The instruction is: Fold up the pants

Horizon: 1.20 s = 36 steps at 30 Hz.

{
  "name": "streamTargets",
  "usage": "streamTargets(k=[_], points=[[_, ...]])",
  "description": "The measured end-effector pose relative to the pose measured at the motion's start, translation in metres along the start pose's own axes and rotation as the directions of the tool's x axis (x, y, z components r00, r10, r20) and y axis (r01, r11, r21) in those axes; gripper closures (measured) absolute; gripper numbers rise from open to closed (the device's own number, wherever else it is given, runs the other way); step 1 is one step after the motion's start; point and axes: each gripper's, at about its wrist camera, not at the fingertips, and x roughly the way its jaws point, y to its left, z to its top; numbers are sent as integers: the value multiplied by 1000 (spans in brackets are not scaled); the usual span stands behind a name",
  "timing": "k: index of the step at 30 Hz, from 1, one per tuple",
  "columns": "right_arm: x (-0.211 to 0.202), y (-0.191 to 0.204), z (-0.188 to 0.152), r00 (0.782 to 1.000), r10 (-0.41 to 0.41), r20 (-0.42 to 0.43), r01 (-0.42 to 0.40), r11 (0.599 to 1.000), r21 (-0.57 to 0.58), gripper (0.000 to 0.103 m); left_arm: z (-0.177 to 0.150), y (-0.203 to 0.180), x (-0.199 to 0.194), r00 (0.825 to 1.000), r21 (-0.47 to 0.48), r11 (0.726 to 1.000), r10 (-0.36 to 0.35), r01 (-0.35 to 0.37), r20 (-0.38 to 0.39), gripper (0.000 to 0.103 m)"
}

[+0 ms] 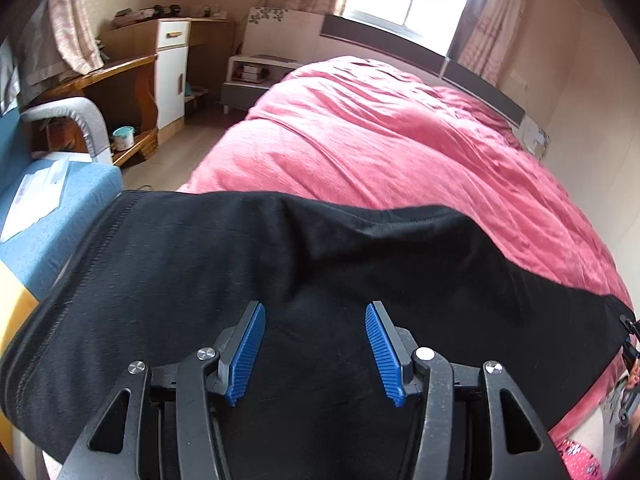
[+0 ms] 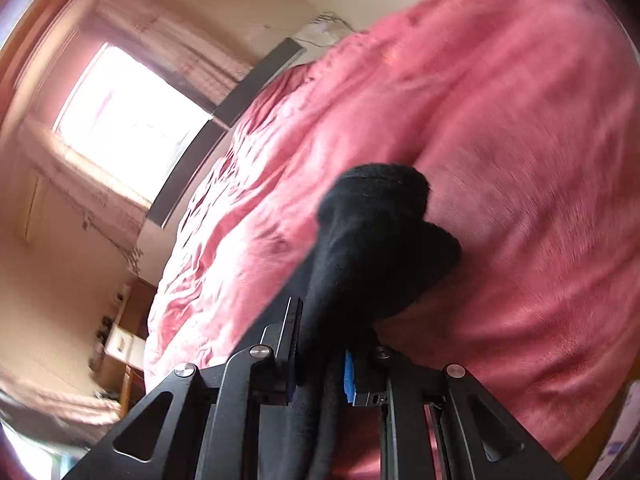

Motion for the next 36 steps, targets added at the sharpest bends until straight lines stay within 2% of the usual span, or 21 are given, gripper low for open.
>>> streamTargets(k=[7,12,15,21,30,36], points=[[-22,87,-8,998,11,68,2,983,-186,86,-1,16,-8,999,-57,998,30,-29,18,49],[-33,144,-26,996,8,92,24,942,-334,86,-1,21,-11,999,-71,997,21,-19,33,49],[-38,179,-43,995,22,97,24,894,-447,86,0,25,-12,999,-87,996,17,-13,36,49],[-34,231,-99,997,40,63,10,760,-650,86,1,31,-13,999,-115,993,14,-9,41,49],[1,264,-179,997,21,-74,-72,579,-812,86,2,39,-18,998,-156,988,19,-11,52,49],[35,265,-229,983,-66,-171,-124,443,-888,86,2,40,-18,998,-161,987,21,-12,56,49]])
